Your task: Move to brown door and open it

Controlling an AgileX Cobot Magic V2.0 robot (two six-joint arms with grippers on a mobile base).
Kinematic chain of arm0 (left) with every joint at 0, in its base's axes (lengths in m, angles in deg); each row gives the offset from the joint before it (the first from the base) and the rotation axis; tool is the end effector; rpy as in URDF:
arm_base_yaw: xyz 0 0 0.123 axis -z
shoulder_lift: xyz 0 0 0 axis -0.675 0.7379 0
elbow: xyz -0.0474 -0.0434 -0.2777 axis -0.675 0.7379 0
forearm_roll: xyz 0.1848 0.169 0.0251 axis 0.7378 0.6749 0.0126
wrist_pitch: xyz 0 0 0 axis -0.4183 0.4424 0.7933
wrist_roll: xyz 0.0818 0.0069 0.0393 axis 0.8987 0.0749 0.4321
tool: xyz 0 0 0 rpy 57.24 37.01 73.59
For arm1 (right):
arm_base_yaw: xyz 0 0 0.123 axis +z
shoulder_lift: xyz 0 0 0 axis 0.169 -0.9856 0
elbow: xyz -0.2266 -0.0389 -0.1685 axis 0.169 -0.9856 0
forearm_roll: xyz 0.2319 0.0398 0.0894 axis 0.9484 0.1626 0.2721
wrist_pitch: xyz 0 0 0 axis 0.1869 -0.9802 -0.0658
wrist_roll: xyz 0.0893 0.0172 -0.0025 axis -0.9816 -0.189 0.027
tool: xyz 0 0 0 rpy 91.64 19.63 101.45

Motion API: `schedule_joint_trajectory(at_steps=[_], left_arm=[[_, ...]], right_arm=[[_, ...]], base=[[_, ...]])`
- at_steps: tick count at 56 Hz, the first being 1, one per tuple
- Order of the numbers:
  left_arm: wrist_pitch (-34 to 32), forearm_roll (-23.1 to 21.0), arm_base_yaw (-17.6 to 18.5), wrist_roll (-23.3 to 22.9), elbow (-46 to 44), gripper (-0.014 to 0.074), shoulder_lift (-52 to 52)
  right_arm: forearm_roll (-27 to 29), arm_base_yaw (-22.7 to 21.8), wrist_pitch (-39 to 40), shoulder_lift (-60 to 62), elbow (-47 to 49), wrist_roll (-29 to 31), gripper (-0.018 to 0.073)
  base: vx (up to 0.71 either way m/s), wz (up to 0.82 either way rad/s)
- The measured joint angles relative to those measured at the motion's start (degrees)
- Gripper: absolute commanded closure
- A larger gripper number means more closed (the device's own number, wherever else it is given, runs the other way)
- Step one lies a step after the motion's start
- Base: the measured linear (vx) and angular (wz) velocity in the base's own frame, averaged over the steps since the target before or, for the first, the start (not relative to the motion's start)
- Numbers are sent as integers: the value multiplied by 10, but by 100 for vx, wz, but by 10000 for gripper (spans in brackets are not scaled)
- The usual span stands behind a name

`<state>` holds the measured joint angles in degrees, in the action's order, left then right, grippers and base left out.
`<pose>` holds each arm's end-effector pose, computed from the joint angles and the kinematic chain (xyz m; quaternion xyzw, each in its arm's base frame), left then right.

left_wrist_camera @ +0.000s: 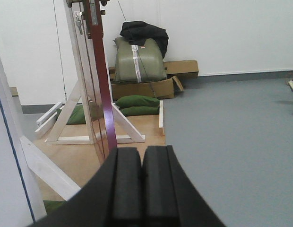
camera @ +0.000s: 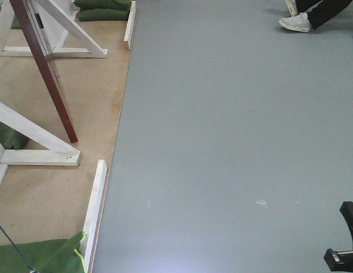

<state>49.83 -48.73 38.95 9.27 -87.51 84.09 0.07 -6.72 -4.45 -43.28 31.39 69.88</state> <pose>0.0565 0.0040 0.1956 -0.0271 0.7167 0.0209 0.6965 0.0521 0.0051 0.1690 -0.0259 0.8079 0.0280 0.5880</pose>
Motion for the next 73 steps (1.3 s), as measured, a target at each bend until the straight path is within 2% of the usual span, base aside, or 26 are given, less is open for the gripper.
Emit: schedule_joint_trajectory(at_steps=[37,73], left_arm=[[0,0,0,0,0,603,0],[0,0,0,0,0,603,0]], right_arm=[[0,0,0,0,0,0,559],[0,0,0,0,0,0,559]], base=[[20,2],[33,-1]])
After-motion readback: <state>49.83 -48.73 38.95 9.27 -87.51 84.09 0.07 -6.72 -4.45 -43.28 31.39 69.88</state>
